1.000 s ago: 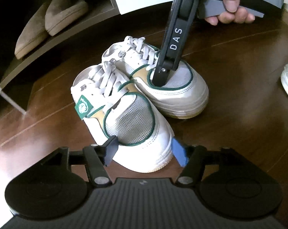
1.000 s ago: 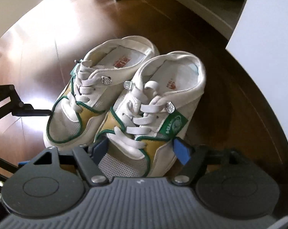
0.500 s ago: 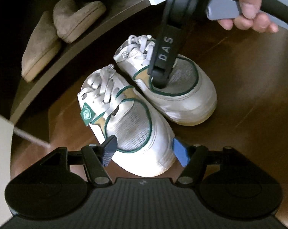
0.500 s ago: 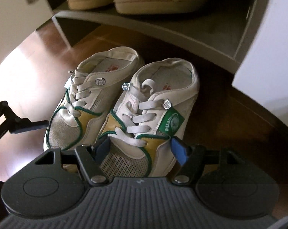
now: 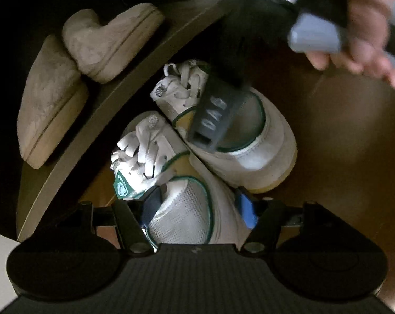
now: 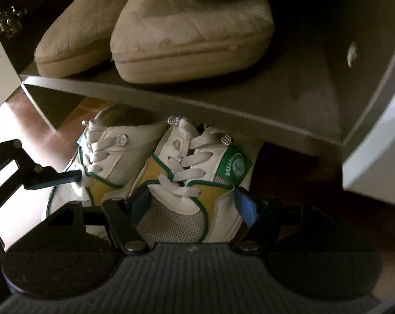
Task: Organize scattered shoes
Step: 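Set the white sneakers on the cabinet floor and open the right tool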
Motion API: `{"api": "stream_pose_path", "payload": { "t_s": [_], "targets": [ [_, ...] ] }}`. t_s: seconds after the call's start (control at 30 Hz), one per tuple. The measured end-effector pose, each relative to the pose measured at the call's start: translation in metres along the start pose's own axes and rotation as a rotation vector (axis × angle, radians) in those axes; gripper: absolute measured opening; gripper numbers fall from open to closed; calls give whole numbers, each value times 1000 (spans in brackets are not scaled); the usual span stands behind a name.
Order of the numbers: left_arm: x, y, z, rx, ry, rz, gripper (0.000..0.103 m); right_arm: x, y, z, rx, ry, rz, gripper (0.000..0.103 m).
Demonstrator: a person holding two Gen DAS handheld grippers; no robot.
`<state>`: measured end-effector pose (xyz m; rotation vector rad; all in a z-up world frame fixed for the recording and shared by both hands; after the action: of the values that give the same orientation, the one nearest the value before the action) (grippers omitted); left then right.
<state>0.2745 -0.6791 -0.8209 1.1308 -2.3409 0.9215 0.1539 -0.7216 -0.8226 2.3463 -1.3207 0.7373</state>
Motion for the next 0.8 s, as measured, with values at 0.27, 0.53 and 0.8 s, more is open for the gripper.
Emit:
{"api": "stream_pose_path", "payload": {
  "t_s": [0.27, 0.53, 0.8],
  "targets": [
    [-36, -2, -38, 43, 4, -189, 64, -28, -35, -40, 26, 135, -189, 66],
    [-51, 0, -14, 16, -93, -257, 50, -44, -59, -19, -40, 120, -419, 53],
    [-48, 1, -3, 14, -99, -274, 49, -41, -44, -24, -66, 114, -447, 51]
  ]
}}
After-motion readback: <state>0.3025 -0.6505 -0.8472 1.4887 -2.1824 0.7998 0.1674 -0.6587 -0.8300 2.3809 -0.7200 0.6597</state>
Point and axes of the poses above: each gripper's, at about its wrist camera, not at the fingertips, and z roughly the way its jaws point, y to its right, x to its top, the point moved 3 cm from there along z, roughly the way its jaws point, and after that the axes turned 9 degrees about -z, right-handed, at the moved point
